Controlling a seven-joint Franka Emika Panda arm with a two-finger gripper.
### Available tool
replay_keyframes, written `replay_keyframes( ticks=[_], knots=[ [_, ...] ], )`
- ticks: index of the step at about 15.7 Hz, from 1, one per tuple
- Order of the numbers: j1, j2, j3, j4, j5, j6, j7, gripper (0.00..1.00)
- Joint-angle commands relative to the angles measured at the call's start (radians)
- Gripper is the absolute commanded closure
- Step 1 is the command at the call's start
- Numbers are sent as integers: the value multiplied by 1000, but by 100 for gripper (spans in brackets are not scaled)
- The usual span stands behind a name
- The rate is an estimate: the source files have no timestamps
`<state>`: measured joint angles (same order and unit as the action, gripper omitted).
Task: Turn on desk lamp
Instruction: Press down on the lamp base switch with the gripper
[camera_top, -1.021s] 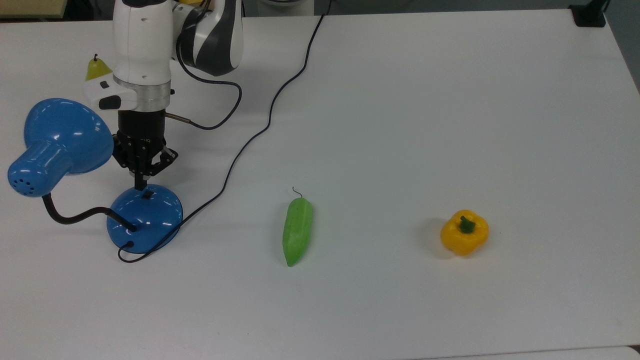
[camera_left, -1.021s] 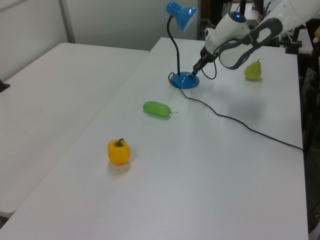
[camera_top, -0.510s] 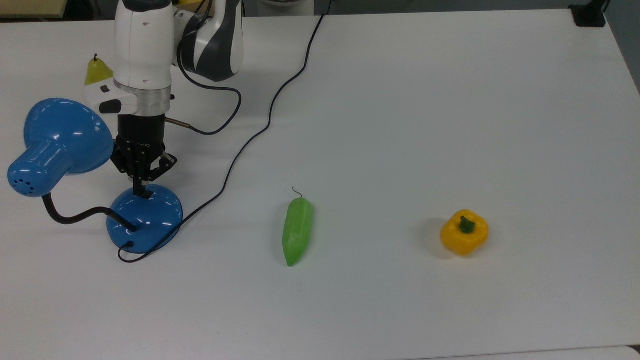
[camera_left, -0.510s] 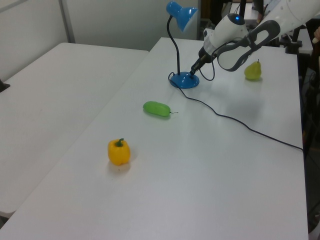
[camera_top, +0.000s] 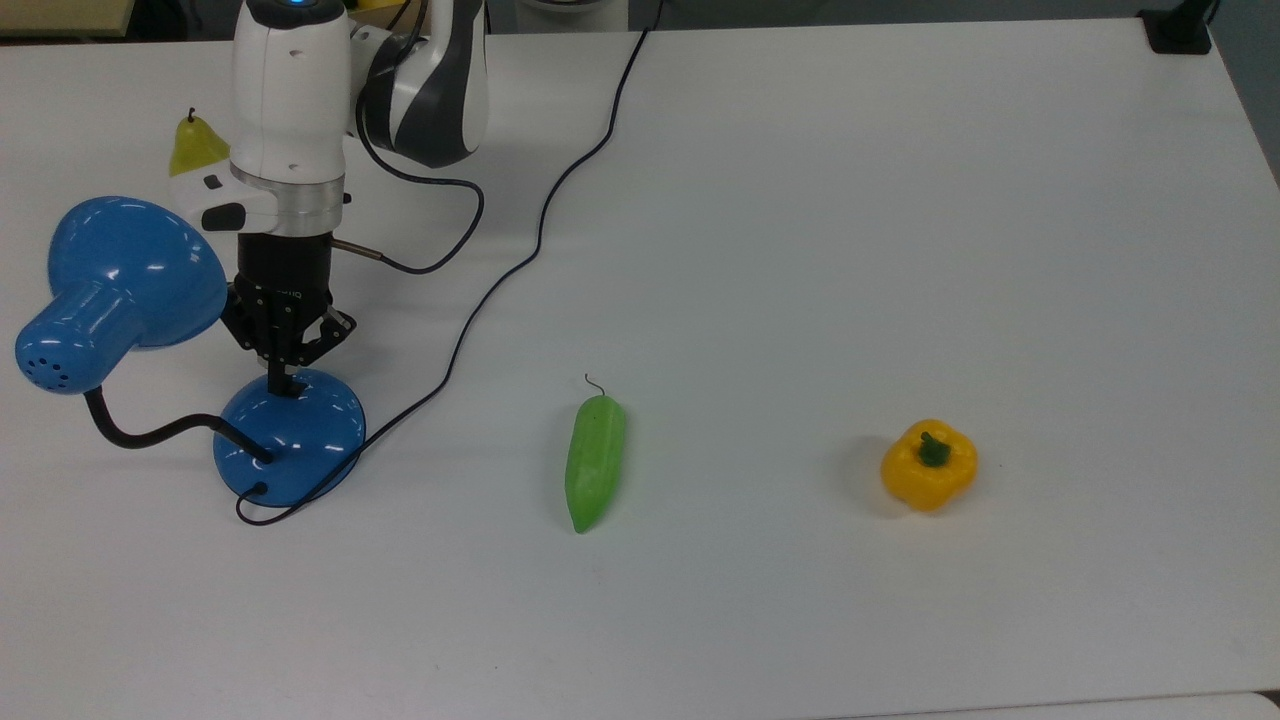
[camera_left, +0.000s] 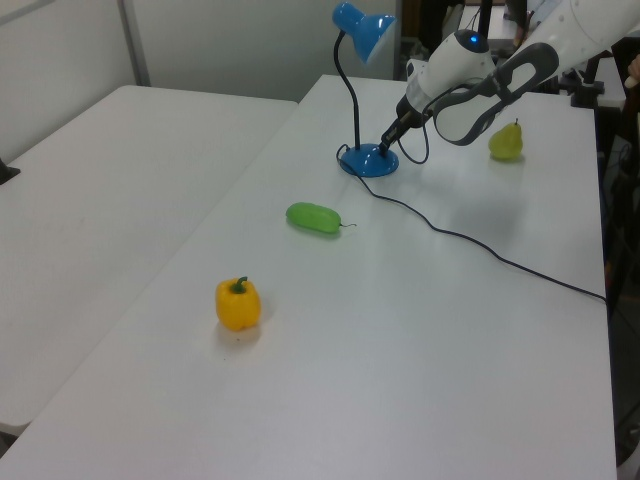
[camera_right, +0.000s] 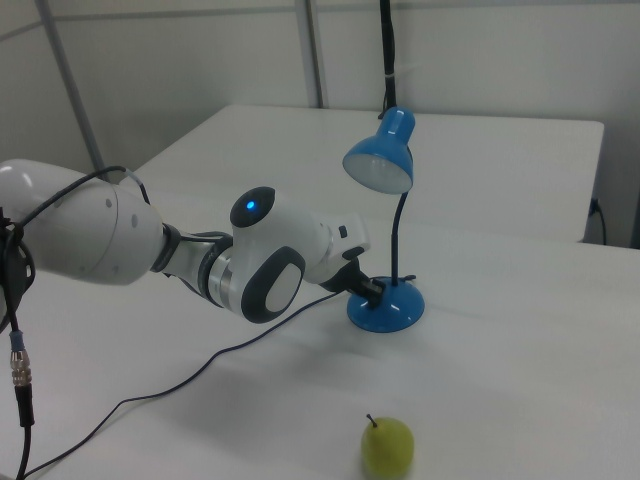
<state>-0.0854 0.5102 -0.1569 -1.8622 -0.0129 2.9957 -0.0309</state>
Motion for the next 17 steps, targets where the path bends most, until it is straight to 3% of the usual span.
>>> replay_keyframes(
  ticks=[1,17],
  knots=[
    [9,13,-6,8,-19,31,22,99],
    [12,37,-6,3,-28,46,16,100]
  ],
)
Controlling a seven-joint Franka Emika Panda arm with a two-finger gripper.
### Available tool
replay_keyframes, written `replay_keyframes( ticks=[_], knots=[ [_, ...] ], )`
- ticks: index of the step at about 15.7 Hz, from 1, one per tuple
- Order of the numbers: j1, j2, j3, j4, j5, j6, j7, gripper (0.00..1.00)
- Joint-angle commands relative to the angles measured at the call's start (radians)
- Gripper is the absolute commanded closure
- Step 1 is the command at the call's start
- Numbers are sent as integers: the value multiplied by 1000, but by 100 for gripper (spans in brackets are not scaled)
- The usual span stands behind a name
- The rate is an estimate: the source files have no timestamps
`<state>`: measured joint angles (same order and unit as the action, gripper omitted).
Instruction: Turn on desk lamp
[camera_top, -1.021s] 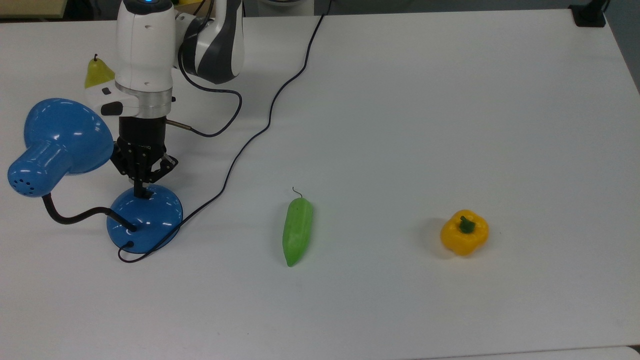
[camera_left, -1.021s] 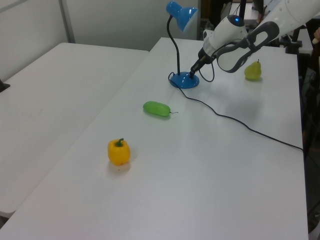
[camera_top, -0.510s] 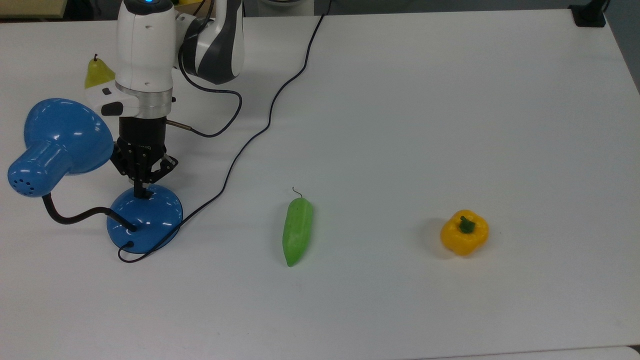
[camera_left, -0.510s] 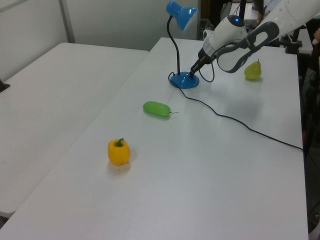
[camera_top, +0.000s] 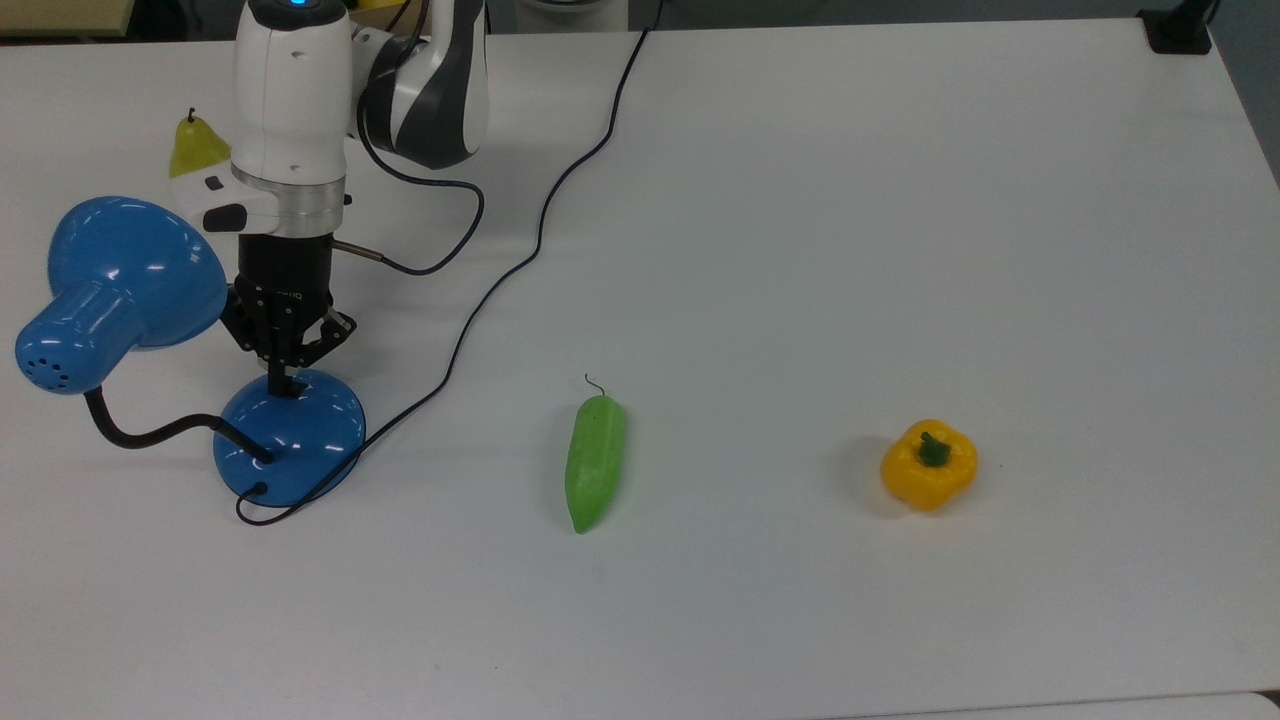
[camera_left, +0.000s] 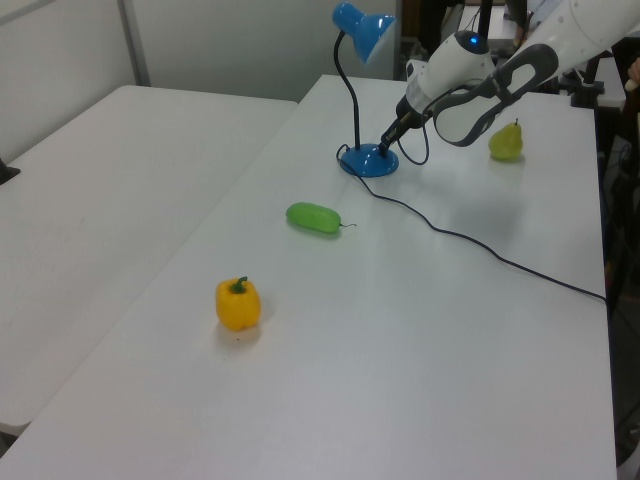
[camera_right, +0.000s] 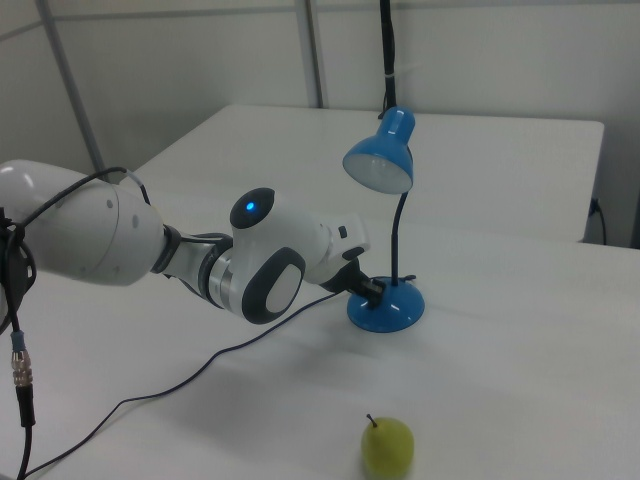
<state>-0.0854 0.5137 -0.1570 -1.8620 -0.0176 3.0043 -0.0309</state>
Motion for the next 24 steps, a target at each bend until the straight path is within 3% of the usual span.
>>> replay_keyframes(
  ticks=[1,11,21,24],
  knots=[
    [12,35,-6,3,-27,38,16,100],
    [13,26,-6,-9,-31,36,17,100],
    [50,-159,-3,-183,-30,4,29,96],
    [61,-223,-3,-181,-30,-167,28,94]
  ],
)
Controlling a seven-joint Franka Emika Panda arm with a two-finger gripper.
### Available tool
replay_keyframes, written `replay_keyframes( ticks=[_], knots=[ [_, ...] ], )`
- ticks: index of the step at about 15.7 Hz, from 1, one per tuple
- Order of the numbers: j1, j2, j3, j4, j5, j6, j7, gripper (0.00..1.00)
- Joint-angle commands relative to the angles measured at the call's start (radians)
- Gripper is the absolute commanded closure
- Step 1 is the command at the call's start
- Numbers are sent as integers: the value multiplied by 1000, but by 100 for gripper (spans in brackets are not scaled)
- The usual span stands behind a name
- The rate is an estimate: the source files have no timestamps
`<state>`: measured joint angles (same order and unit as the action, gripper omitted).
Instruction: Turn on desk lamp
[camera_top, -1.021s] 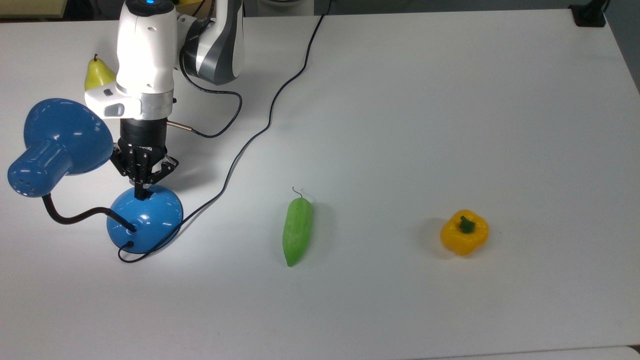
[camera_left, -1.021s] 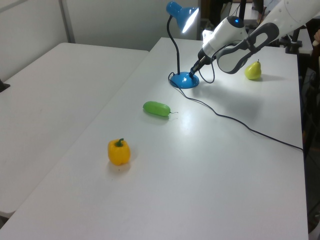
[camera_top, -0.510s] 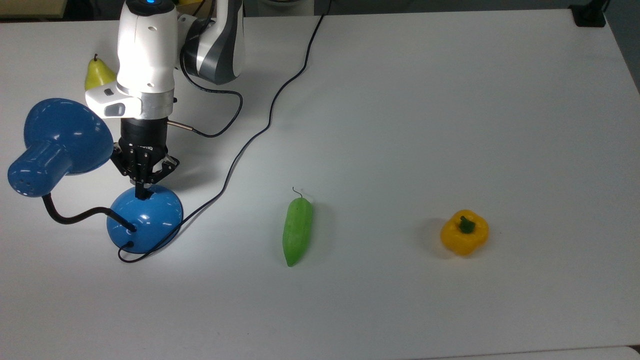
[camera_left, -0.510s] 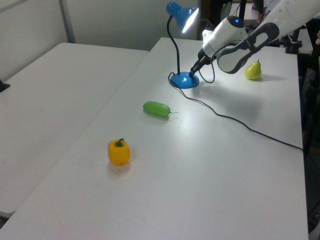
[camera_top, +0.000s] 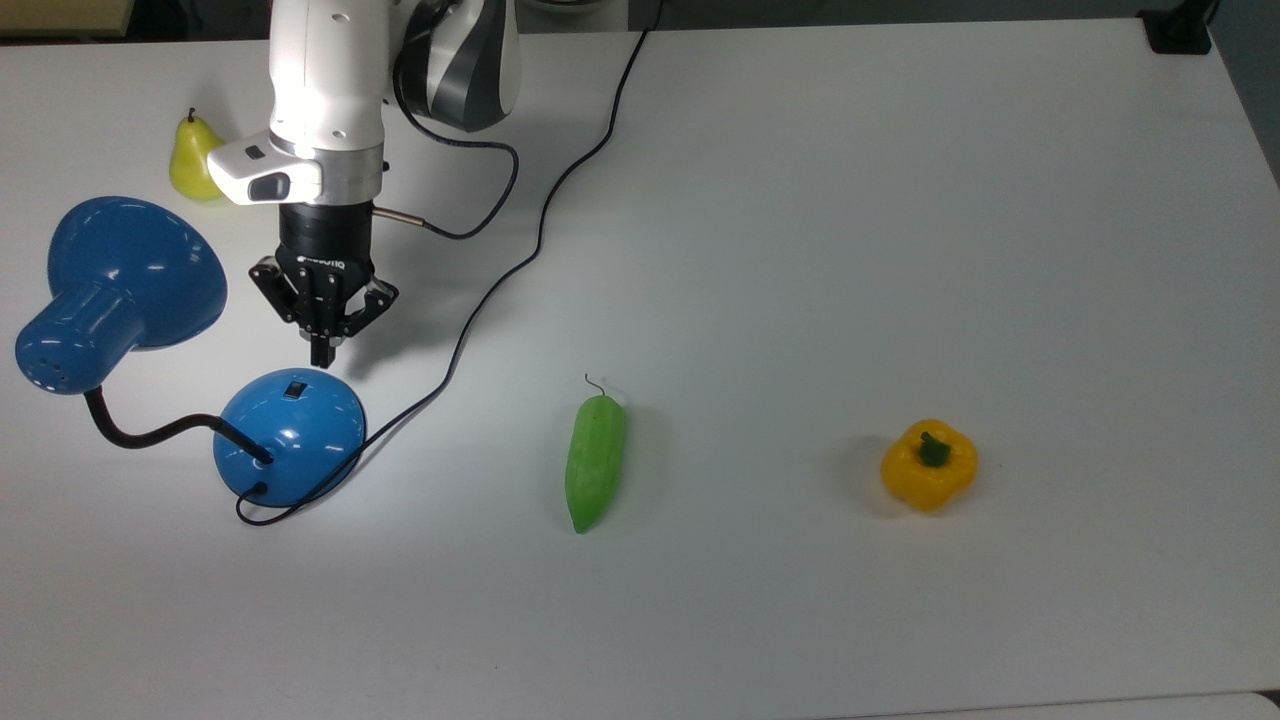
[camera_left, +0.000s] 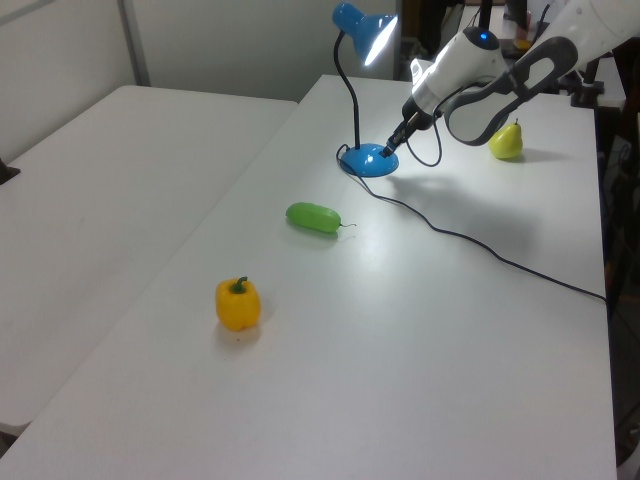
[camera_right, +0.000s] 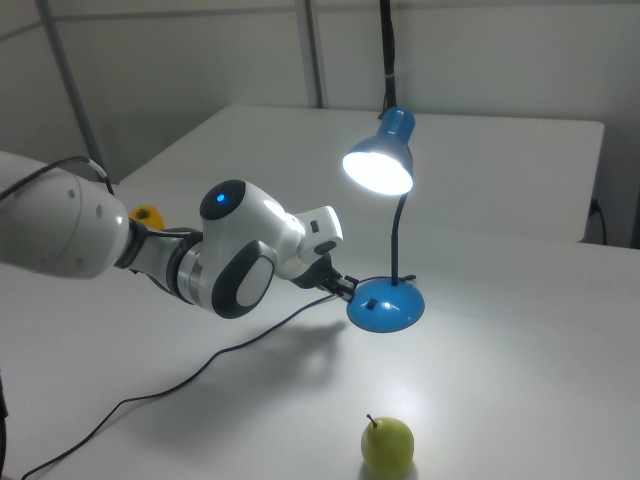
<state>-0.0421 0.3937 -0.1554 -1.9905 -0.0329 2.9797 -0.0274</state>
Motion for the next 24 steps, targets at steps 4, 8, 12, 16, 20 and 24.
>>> replay_keyframes(
  ticks=[4,8,12,16,20,24],
  knots=[
    [43,-183,13,-42,-15,-425,26,73],
    [51,-272,34,-15,-7,-683,32,20],
    [51,-338,59,91,-2,-986,86,0],
    [39,-355,89,254,60,-1244,89,0],
    [34,-395,161,312,114,-1306,216,0],
    [8,-404,278,343,116,-1323,253,0]
  ],
)
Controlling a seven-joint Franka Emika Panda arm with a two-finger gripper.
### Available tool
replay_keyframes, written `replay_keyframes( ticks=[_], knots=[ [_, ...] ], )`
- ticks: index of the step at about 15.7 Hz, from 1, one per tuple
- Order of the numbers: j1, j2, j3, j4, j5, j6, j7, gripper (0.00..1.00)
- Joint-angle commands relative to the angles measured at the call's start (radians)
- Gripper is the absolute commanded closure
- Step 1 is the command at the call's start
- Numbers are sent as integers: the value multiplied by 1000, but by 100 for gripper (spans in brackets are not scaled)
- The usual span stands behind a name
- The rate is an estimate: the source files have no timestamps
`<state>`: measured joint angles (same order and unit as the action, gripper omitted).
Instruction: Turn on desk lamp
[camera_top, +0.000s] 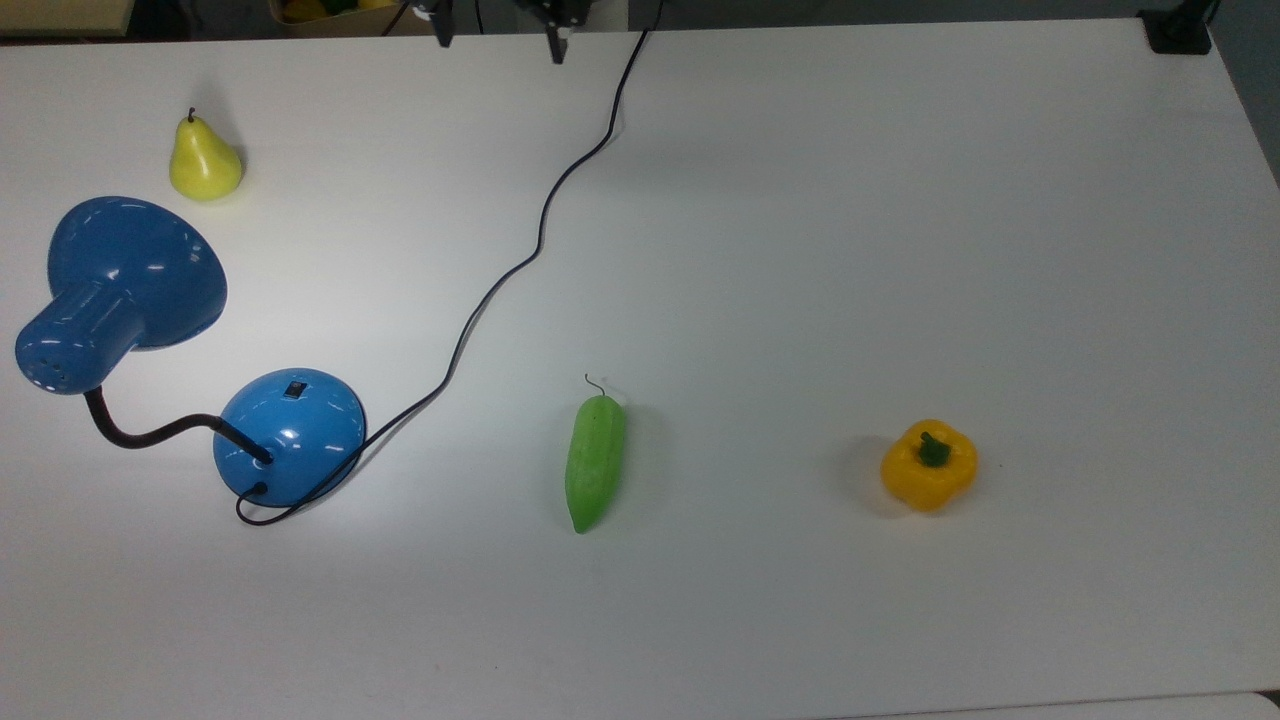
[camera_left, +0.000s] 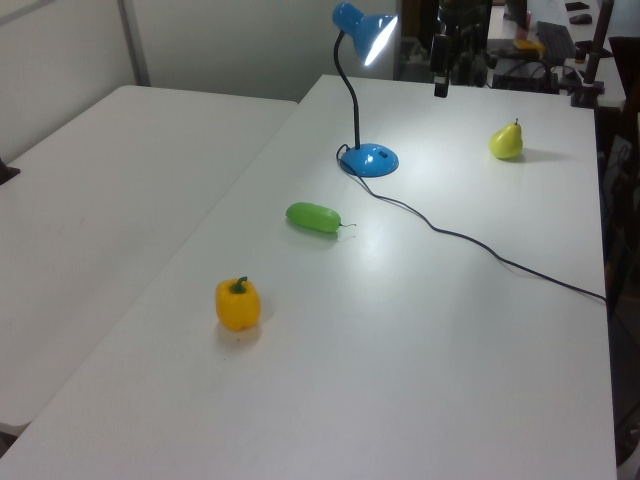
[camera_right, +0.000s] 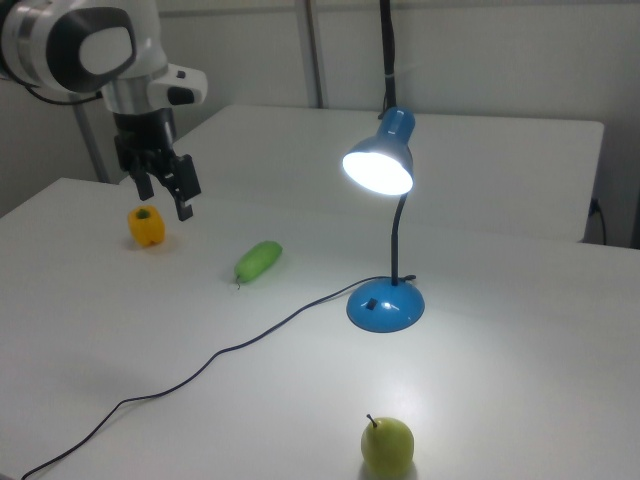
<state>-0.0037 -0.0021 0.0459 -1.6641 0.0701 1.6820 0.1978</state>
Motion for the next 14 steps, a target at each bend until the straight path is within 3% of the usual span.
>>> replay_keyframes(
  ticks=[1,4,7,11,14],
  knots=[
    [-29,-7,83,15,14,-21,19,0],
    [-18,-7,84,12,13,-13,-62,0],
    [7,-7,66,9,-3,2,-231,0],
    [68,-4,-33,-14,-18,106,-330,0],
    [70,-7,-43,-14,-20,116,-337,0]
  ],
)
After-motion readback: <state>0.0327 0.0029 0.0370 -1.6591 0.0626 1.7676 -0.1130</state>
